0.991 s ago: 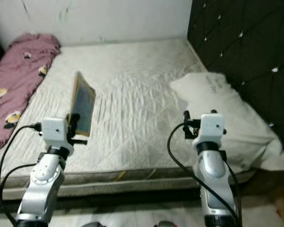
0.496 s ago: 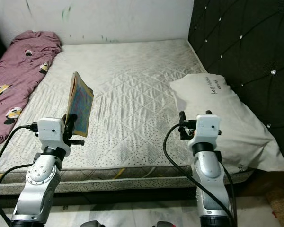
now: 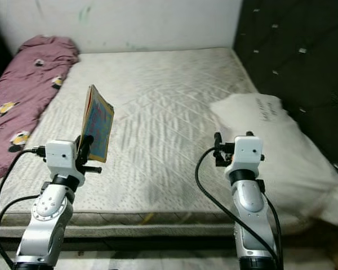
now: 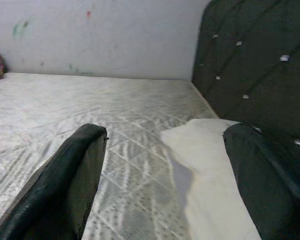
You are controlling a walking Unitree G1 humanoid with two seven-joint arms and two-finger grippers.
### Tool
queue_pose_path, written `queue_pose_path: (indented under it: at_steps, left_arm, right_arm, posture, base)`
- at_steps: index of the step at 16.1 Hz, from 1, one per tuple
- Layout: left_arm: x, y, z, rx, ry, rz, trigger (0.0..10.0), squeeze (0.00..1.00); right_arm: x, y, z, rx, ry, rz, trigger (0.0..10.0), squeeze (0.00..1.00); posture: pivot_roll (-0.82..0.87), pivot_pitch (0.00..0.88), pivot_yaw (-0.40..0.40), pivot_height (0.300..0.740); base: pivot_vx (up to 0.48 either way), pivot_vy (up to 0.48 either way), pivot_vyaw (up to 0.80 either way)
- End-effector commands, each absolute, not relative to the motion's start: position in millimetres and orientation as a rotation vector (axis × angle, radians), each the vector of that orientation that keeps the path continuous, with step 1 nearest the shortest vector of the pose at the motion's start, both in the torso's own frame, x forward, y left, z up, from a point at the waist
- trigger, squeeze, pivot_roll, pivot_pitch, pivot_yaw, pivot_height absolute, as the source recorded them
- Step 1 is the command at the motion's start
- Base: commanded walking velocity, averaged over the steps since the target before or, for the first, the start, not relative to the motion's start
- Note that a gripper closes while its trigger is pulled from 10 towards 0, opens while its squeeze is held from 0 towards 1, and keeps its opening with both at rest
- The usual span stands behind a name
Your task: Clean up the room
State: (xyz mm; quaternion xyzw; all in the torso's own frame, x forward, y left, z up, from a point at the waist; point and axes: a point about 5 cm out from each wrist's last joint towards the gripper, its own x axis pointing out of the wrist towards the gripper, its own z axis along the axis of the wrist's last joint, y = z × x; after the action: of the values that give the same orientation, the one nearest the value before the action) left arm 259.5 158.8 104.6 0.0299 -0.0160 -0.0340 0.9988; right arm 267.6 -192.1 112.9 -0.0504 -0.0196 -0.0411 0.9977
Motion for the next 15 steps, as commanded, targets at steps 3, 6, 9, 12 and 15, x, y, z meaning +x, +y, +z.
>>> queue_pose_path:
  at_steps: [3,6,9,12,15]
  left_arm:
    - [261.3,163.4,113.6,0.073,-0.07,-0.048,10.0,0.0]
    - [261.6,164.4,112.0,0.073,-0.059,-0.026,10.0,0.0]
    - [261.8,166.9,111.5,0.086,-0.056,0.002,10.0,0.0]
    - [262.1,168.2,111.9,0.116,-0.057,0.009,10.0,0.0]
    - [259.9,166.7,110.5,0.113,-0.05,-0.003,10.0,0.0]
  right_arm:
    - [268.6,-190.1,116.3,-0.104,-0.052,-0.076,10.0,0.0]
    - [267.7,-192.1,115.3,-0.109,-0.049,-0.079,10.0,0.0]
    - [268.0,-192.4,113.9,-0.103,-0.042,-0.082,10.0,0.0]
    - [267.9,-191.9,113.6,-0.099,-0.044,-0.081,10.0,0.0]
    - [266.3,-192.1,112.3,-0.104,-0.041,-0.084,10.0,0.0]
  posture:
    - [-0.09,0.0,0.07,0.74]
    - [-0.08,0.0,0.069,0.74]
    - [-0.08,0.0,0.067,0.74]
    - [-0.08,0.0,0.065,0.74]
    - [-0.08,0.0,0.071,0.74]
  base:
    - [0.231,0.0,0.0]
    - [0.0,0.0,0.0]
    - [0.0,0.0,-0.18]
    - [0.0,0.0,-0.53]
    - [0.0,-0.358,0.0]
